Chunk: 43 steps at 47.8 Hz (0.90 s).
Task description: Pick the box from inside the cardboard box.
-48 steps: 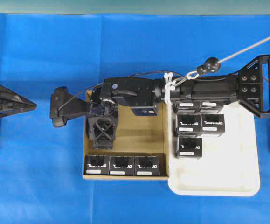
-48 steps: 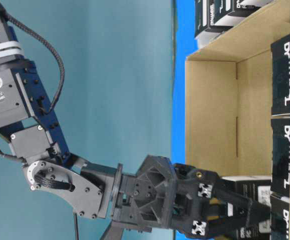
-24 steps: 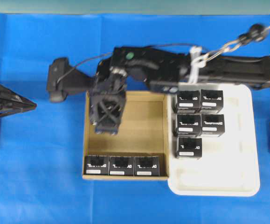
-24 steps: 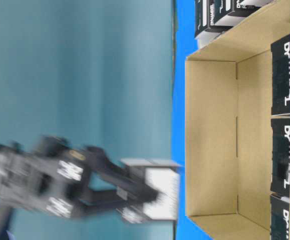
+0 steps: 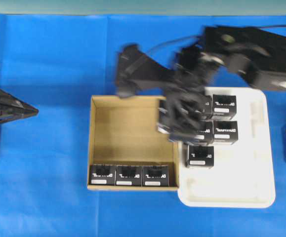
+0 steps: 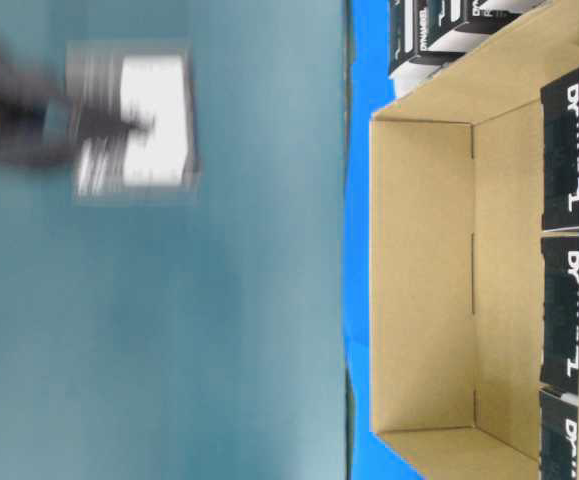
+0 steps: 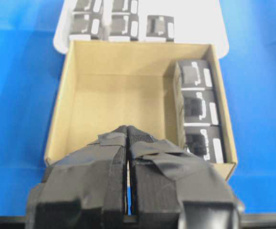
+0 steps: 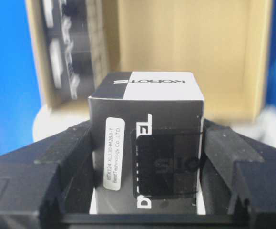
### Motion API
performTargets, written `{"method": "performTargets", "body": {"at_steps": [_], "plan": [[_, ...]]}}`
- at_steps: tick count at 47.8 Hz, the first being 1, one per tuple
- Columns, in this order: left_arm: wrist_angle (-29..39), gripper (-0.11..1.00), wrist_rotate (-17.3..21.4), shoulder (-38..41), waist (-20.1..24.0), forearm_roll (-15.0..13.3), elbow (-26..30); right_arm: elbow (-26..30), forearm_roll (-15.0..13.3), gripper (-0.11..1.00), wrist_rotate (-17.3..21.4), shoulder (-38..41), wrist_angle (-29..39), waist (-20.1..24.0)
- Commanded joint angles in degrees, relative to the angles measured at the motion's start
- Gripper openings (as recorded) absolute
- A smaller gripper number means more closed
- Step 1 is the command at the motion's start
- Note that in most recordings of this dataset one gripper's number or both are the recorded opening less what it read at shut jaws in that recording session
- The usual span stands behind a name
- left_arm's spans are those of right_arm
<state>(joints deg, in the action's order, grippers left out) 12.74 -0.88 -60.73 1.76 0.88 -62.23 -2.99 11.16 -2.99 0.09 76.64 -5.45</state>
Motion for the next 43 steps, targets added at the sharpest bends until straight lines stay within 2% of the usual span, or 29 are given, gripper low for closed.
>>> {"method": "performTargets", "body": {"at_steps": [1, 7, 16, 29, 43], "plan": [[-0.26, -0.02, -0.09, 0.26, 0.0, 0.18, 0.79, -6.06, 0.18, 0.62, 0.88, -4.22, -1.41, 1.41], [-0.26, -0.02, -0.09, 0.18, 0.09, 0.09, 0.62, -14.59, 0.26, 0.62, 2.29, -9.32, -7.12, 2.99], [-0.26, -0.02, -0.09, 0.18, 0.0, 0.09, 0.62, -23.47, 0.26, 0.63, 3.52, -14.94, -11.78, 3.96], [-0.26, -0.02, -0.18, 0.26, 0.09, 0.09, 0.26, -36.65, 0.26, 0.63, 3.34, -18.46, -17.84, 6.59], [-1.14, -0.02, -2.72, 0.18, -0.26, 0.18, 0.26, -44.56, 0.18, 0.62, 3.34, -18.37, -29.53, 8.7]]}}
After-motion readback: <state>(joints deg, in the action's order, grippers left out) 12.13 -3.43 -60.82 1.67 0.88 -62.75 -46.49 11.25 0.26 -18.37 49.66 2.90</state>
